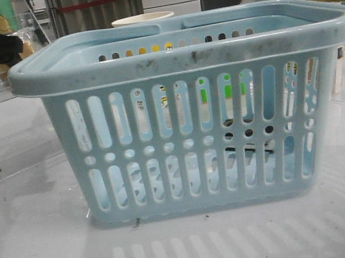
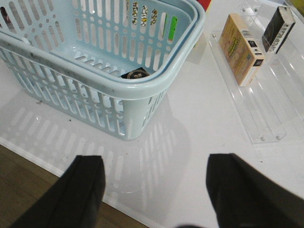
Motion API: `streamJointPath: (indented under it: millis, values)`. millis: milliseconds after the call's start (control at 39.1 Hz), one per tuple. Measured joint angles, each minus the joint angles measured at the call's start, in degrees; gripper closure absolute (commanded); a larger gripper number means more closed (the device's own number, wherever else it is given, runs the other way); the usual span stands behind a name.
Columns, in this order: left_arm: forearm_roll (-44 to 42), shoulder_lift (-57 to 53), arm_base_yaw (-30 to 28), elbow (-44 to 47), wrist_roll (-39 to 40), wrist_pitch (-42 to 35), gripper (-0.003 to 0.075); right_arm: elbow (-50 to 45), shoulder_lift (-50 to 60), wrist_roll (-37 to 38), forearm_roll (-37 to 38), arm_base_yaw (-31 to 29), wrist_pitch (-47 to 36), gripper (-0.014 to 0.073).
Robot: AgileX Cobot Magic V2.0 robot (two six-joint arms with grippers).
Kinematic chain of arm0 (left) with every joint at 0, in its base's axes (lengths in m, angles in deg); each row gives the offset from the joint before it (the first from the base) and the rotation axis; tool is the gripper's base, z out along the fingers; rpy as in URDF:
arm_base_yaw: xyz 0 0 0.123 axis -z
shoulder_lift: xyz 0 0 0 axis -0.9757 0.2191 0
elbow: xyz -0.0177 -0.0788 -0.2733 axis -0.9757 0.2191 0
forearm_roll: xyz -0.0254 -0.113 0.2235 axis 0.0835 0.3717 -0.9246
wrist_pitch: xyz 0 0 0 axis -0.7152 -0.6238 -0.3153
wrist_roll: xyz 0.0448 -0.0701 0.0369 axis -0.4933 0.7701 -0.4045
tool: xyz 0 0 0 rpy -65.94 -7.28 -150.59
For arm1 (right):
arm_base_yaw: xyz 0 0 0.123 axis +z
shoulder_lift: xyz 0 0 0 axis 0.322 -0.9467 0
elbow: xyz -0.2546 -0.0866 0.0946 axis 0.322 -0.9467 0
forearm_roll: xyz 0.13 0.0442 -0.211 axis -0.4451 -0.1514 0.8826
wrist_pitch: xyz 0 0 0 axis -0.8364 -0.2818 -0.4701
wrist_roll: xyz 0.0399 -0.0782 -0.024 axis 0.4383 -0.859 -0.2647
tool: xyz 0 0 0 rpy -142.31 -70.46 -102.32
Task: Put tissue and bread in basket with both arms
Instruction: 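Grasp the bagged bread with the left gripper and lift it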
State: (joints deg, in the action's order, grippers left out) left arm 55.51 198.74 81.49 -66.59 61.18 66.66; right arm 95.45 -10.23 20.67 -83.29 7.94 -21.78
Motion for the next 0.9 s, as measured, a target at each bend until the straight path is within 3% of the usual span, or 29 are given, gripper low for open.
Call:
streamJointPath:
  millis: [51,256,486,588,895]
  values:
    - [0.36,-0.03,0.00,-0.09,0.00,-0.11,0.0166,0.00,0.00,0.00,0.00,0.00,0.00,0.0043]
    - [0.36,-0.03,0.43,-0.12,0.00,-0.24,0.0446,0.00,0.00,0.00,0.00,0.00,0.00,0.0043]
    - [0.36,-0.03,0.43,-0.22,0.00,-0.24,0.0582,0.00,0.00,0.00,0.00,0.00,0.00,0.0043]
    - [0.36,-1.12,0.43,-0.22,0.00,1.15,0.0631,0.00,0.00,0.00,0.00,0.00,0.00,0.0043]
    - [0.36,-13.24,0.57,-0.22,-0.10,13.14,0.0630,0.00,0.00,0.00,0.00,0.00,0.00,0.0043]
